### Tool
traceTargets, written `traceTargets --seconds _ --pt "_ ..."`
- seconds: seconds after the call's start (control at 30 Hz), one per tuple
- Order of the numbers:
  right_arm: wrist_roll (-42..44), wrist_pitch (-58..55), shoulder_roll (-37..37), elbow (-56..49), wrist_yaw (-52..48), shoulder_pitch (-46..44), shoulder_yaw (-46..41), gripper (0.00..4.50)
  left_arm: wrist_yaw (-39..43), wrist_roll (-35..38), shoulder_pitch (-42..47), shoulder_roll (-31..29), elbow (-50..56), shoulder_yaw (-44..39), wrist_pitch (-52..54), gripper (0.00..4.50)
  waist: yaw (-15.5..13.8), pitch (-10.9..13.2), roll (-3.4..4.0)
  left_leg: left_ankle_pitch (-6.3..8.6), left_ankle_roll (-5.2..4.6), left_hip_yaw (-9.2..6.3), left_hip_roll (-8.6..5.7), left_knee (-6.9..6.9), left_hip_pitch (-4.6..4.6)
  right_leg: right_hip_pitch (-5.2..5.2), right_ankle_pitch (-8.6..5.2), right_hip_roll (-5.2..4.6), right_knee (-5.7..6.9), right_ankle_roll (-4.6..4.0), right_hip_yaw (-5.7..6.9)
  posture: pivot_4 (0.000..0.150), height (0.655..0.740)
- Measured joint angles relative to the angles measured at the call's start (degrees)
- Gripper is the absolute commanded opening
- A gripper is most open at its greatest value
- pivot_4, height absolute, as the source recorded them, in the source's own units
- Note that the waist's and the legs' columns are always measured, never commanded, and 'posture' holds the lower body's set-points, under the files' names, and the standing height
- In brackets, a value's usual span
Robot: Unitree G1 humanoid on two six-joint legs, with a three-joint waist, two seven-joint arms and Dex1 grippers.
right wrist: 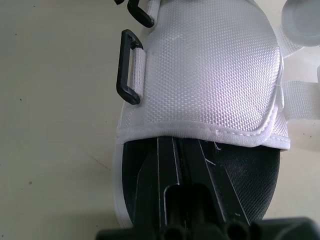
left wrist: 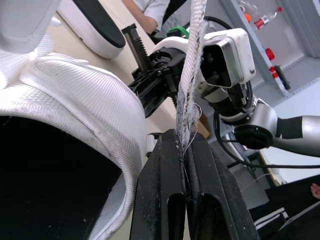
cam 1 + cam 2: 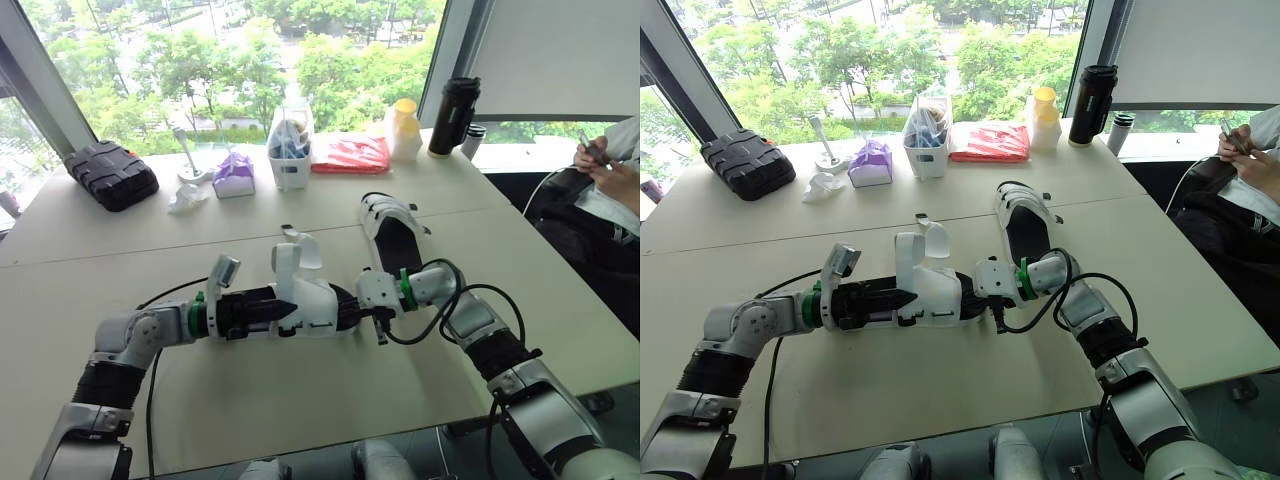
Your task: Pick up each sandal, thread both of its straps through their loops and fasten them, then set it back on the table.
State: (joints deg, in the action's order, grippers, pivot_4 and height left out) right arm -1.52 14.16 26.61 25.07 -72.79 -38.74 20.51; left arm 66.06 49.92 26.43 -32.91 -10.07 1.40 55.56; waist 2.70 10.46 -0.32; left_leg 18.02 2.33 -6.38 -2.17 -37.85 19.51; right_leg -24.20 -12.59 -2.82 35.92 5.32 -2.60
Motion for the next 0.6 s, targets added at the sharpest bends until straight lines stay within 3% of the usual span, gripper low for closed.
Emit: traceTargets --seconds 0.6 --pt "-0.03 0.11 0.1 -0.11 0.13 0.0 0.09 0.0 1.46 -1.83 3.75 2.46 -4.6 -1.94 0.81 0.05 0.01 0.04 -0.07 0.0 0.0 -0.01 0.0 0.0 0.0 -0.01 0.03 0.0 0.0 0.05 0.0 0.15 0.74"
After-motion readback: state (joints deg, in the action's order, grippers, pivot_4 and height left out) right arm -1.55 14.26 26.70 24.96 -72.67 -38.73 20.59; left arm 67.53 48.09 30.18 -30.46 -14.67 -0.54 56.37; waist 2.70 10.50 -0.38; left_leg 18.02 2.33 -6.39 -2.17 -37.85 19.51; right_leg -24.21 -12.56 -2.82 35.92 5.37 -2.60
